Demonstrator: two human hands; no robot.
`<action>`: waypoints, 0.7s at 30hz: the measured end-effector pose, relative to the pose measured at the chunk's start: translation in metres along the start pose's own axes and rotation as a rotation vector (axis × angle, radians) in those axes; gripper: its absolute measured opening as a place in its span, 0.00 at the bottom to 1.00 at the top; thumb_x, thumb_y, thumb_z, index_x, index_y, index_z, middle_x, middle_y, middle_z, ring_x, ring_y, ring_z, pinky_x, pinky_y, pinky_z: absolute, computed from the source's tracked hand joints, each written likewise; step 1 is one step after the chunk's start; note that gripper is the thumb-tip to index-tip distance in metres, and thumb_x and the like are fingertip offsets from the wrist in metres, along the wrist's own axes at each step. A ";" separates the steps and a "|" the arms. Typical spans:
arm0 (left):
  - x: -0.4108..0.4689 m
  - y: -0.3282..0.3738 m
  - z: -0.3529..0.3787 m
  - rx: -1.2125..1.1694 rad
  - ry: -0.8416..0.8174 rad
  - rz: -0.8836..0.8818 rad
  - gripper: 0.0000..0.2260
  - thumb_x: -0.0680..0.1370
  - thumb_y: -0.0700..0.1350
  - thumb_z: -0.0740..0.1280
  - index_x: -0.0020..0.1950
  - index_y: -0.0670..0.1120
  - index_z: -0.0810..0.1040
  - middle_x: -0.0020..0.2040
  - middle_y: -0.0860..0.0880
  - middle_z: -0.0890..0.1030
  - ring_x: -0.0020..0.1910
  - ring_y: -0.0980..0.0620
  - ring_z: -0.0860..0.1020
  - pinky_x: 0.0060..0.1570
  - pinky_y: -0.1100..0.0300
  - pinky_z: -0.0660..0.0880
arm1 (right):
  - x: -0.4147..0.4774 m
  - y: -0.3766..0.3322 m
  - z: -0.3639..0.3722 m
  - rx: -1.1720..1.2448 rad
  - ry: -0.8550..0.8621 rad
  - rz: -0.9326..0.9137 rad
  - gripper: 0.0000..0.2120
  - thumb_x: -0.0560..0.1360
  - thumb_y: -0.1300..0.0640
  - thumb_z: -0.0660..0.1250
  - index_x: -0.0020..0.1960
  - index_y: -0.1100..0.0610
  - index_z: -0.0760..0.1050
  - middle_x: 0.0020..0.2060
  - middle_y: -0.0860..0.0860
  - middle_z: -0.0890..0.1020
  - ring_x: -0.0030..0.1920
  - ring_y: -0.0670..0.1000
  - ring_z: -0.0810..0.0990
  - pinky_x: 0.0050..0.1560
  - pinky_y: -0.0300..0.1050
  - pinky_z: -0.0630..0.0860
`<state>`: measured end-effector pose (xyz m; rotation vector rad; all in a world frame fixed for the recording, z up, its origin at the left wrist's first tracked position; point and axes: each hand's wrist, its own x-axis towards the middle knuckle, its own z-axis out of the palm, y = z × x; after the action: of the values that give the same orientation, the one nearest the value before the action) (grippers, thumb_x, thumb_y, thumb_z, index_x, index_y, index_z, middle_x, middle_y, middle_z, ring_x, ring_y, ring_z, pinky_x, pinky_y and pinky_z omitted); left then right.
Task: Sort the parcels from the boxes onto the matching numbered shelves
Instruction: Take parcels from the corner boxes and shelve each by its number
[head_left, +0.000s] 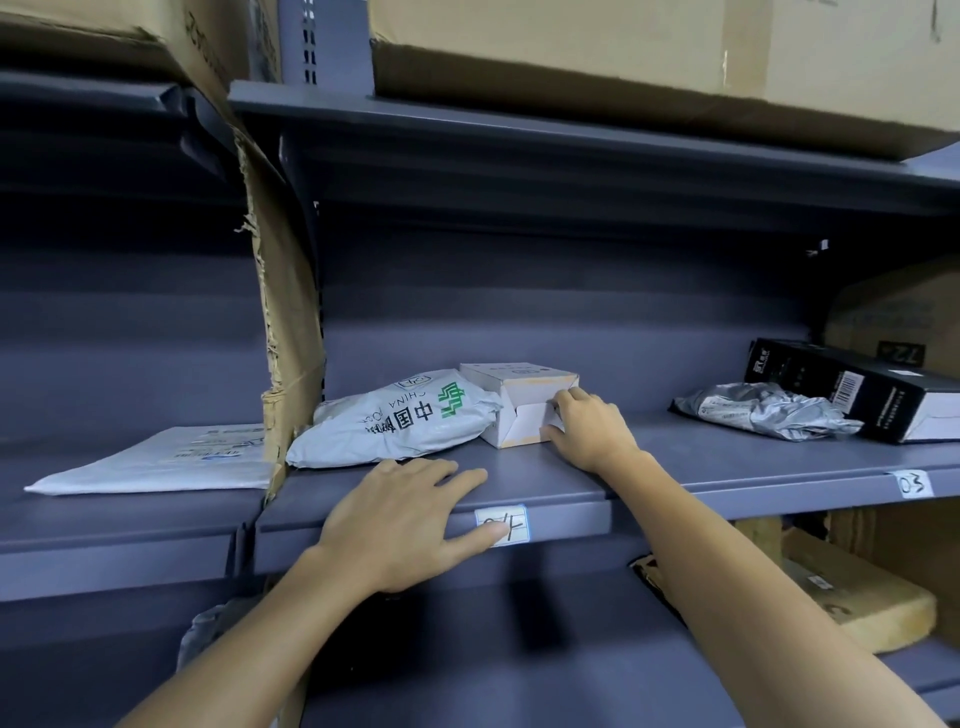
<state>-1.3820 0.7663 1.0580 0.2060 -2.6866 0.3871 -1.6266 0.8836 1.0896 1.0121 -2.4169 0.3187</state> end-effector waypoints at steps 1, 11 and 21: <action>0.001 -0.001 0.002 -0.006 0.007 0.003 0.42 0.69 0.74 0.36 0.80 0.59 0.56 0.78 0.57 0.63 0.75 0.55 0.61 0.72 0.56 0.57 | -0.003 -0.001 -0.003 -0.006 0.011 0.015 0.17 0.82 0.51 0.59 0.67 0.60 0.68 0.65 0.56 0.74 0.61 0.61 0.75 0.52 0.50 0.66; 0.000 -0.001 0.006 0.059 0.087 0.015 0.42 0.72 0.76 0.35 0.77 0.58 0.64 0.72 0.55 0.72 0.70 0.53 0.70 0.67 0.55 0.64 | -0.076 -0.014 -0.033 0.047 0.114 0.116 0.20 0.84 0.45 0.53 0.66 0.58 0.71 0.61 0.56 0.75 0.62 0.60 0.72 0.59 0.54 0.66; -0.015 0.032 0.018 0.052 0.270 0.078 0.26 0.78 0.59 0.55 0.62 0.44 0.82 0.59 0.44 0.83 0.60 0.43 0.80 0.65 0.48 0.63 | -0.187 0.015 -0.057 -0.018 -0.101 -0.004 0.27 0.82 0.41 0.58 0.77 0.50 0.62 0.72 0.52 0.66 0.73 0.57 0.63 0.68 0.55 0.63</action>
<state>-1.3819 0.7929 1.0280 0.0585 -2.4255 0.4732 -1.5046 1.0288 1.0388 1.0487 -2.5028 0.2490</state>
